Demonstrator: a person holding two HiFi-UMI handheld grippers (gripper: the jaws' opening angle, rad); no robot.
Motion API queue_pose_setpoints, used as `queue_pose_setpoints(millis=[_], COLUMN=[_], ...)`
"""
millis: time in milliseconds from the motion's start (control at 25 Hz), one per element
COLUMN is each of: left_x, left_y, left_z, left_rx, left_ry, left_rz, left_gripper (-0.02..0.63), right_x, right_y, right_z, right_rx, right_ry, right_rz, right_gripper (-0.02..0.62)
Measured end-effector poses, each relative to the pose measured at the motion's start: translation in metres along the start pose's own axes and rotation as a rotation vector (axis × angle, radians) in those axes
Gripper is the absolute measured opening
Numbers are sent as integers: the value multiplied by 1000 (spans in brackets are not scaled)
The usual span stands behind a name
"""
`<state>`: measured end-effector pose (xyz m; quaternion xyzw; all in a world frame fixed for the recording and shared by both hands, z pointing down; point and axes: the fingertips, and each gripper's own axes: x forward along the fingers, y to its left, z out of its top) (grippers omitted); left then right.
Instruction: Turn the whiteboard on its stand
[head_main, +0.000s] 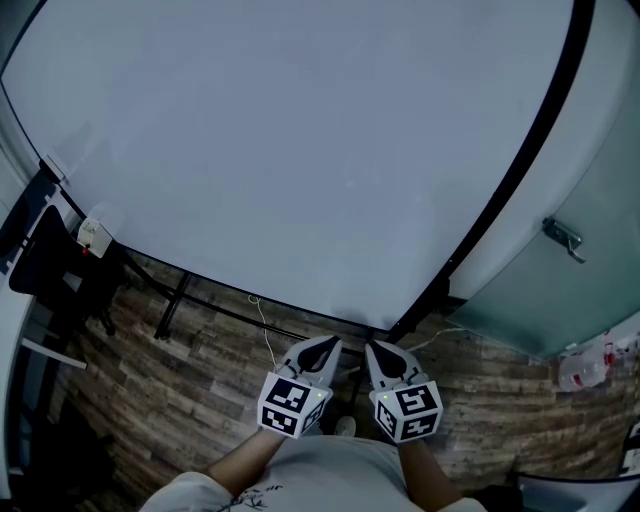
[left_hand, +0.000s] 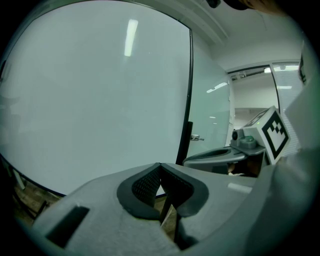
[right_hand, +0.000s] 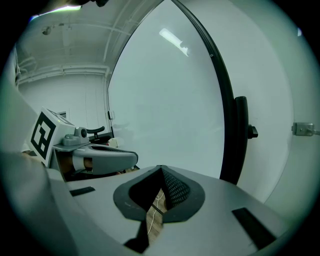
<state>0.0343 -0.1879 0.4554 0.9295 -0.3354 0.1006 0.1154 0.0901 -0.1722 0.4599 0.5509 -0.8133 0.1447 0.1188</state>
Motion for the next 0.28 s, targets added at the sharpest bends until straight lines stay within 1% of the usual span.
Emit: queue_pose_setpoints(millis=[280], left_x=[2], left_y=[-2], left_z=[0], left_rx=[-2], left_ry=[1], left_rz=[-1], left_gripper=[11], right_x=[-1], right_y=[-3], right_z=[1], right_rx=[-5], right_ry=[-4], right_rz=[-2], right_gripper=[6])
